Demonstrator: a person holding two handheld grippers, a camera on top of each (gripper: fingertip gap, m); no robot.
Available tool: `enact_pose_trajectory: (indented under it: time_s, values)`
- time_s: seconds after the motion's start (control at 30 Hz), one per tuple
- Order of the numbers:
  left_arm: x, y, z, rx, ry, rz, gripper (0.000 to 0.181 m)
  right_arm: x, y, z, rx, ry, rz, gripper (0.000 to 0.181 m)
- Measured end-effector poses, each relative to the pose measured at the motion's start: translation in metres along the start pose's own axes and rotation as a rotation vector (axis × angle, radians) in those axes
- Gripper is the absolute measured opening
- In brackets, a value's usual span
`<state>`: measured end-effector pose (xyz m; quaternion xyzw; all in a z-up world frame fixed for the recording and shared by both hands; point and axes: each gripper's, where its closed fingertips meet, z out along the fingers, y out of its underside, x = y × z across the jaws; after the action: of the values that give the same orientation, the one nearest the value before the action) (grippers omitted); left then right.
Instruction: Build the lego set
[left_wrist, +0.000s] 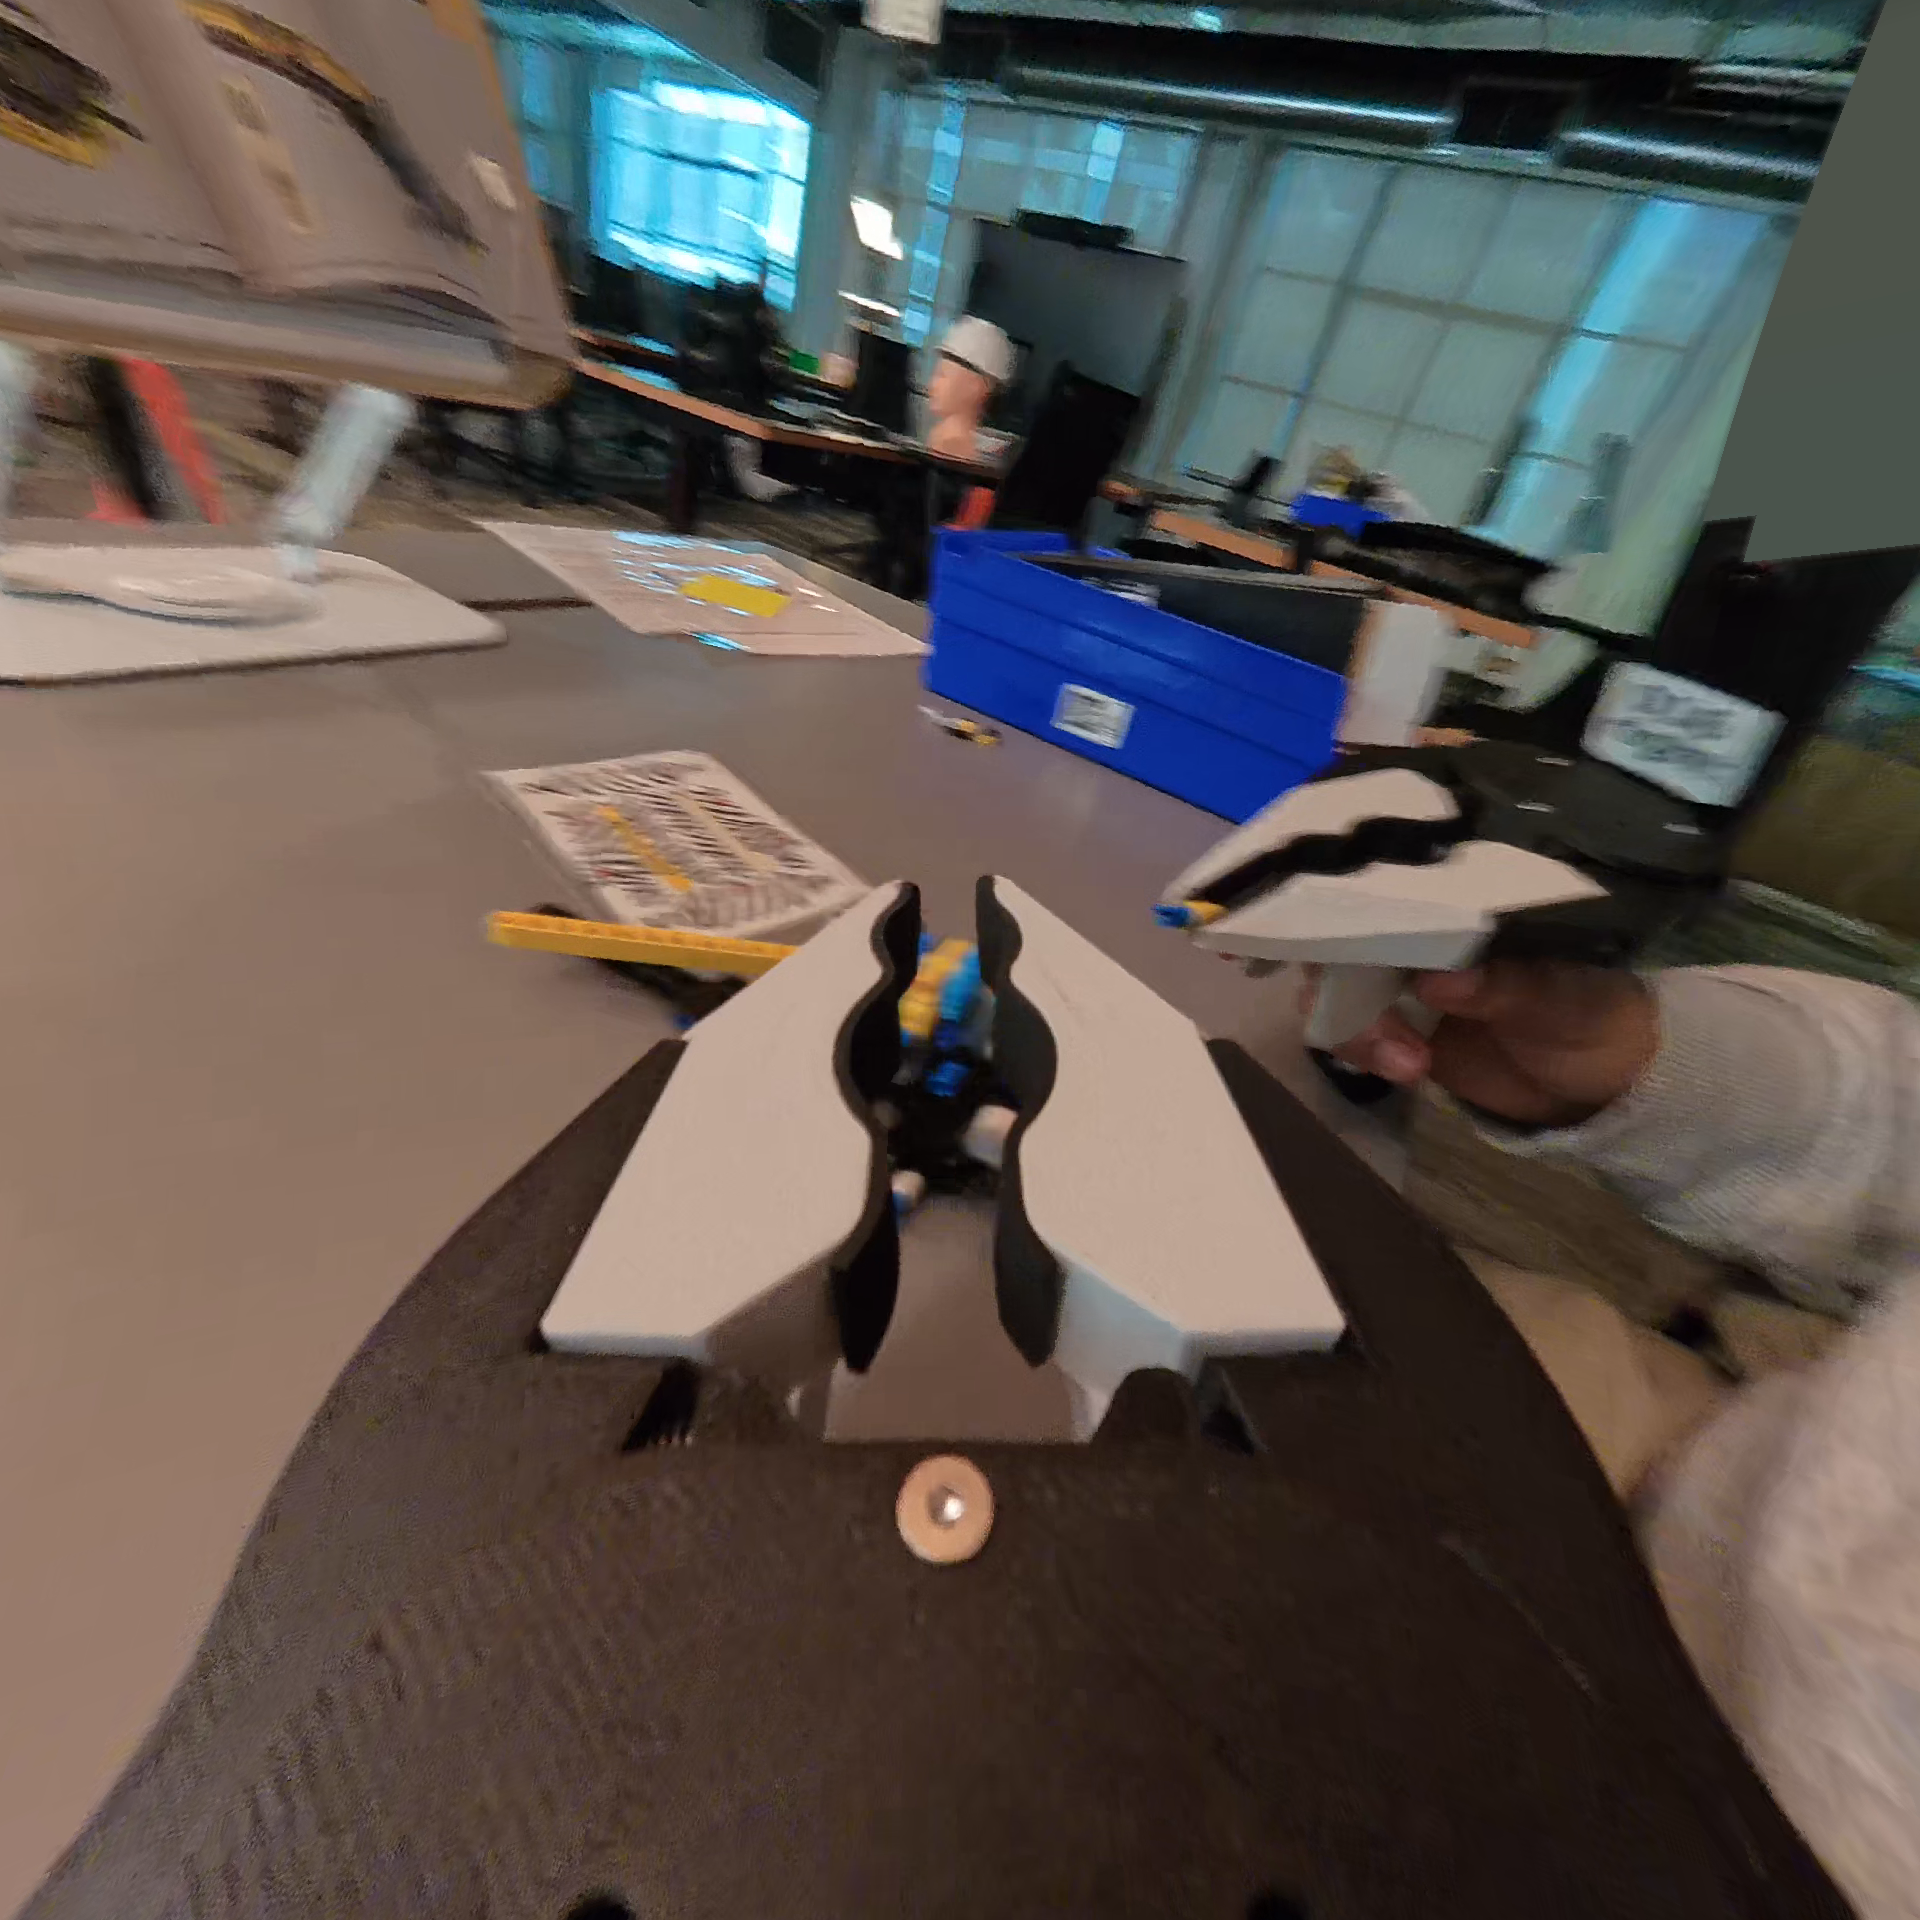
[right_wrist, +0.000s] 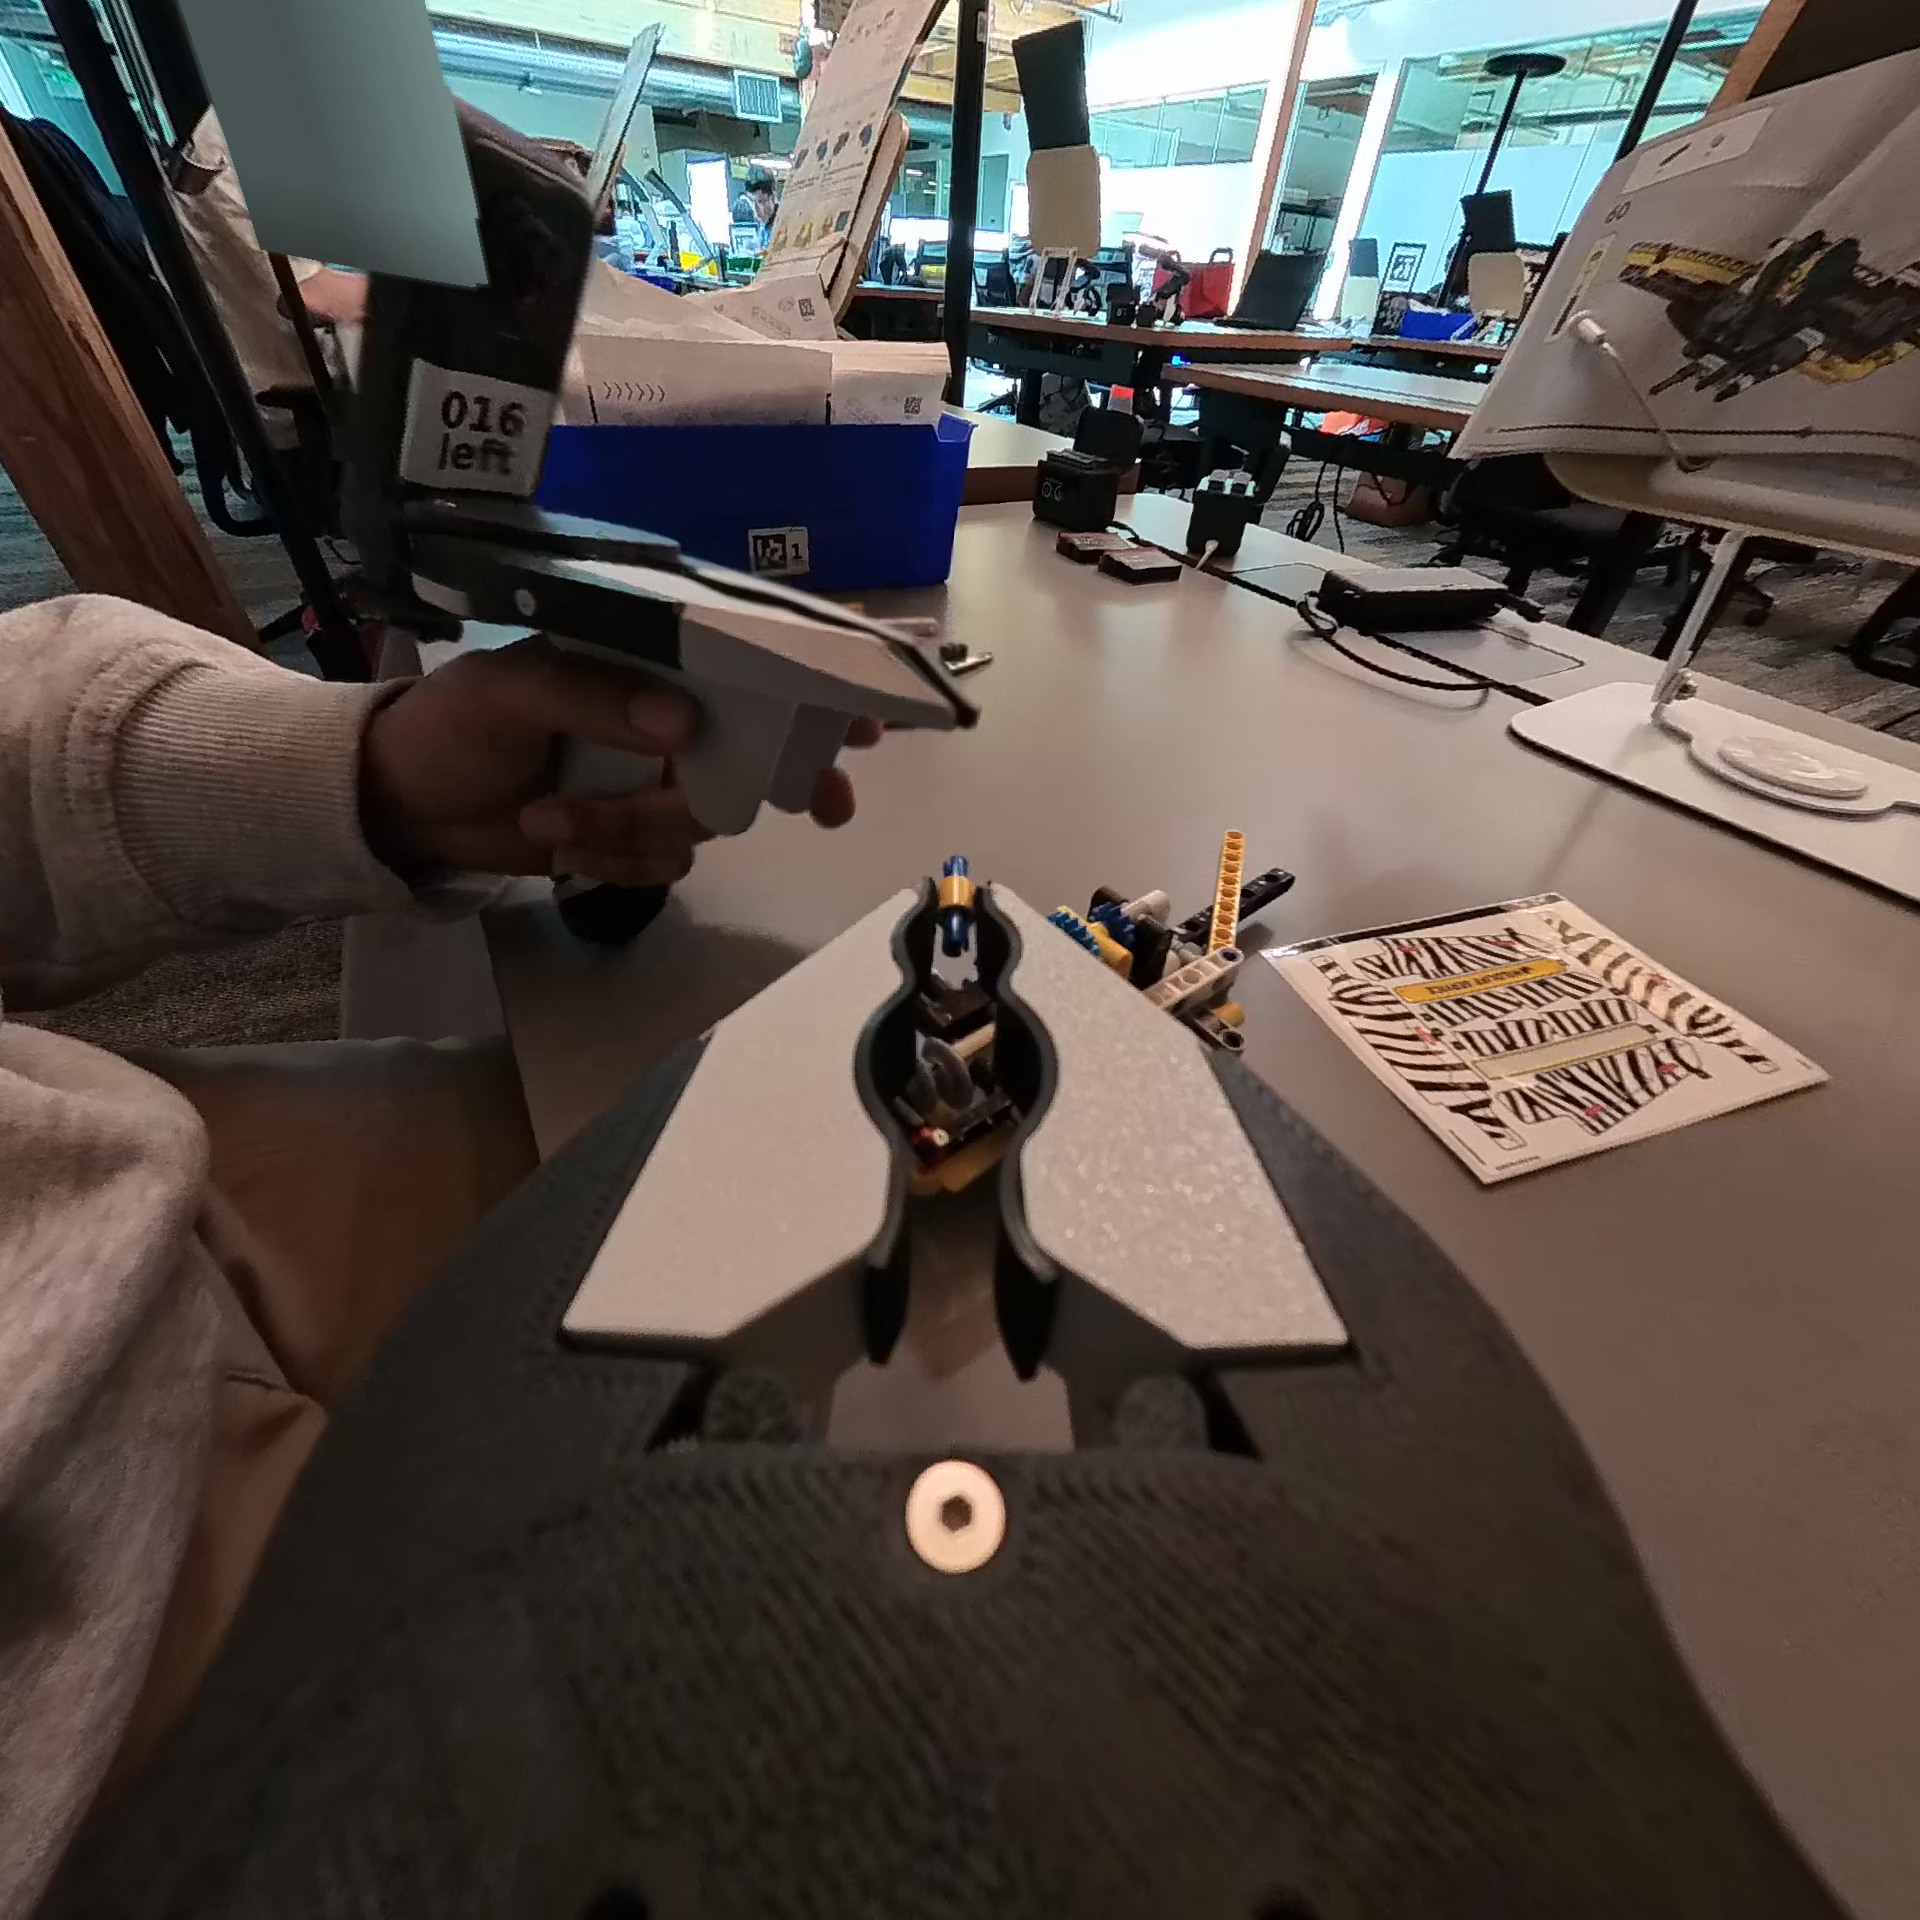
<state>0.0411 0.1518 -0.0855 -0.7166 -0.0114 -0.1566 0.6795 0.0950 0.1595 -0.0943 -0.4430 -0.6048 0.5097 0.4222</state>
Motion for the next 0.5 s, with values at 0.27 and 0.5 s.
enact_pose_trajectory:
  time_s: [0.27, 0.5]
  values:
    - [0.046, -0.006, 0.000, 0.009, 0.394, -0.382, 0.015, -0.004, -0.014, -0.005, 0.073, -0.007, -0.037, 0.005]
    - [0.048, -0.003, 0.002, -0.006, 0.435, -0.479, 0.011, -0.011, -0.009, 0.000, 0.028, 0.019, -0.159, 0.005]
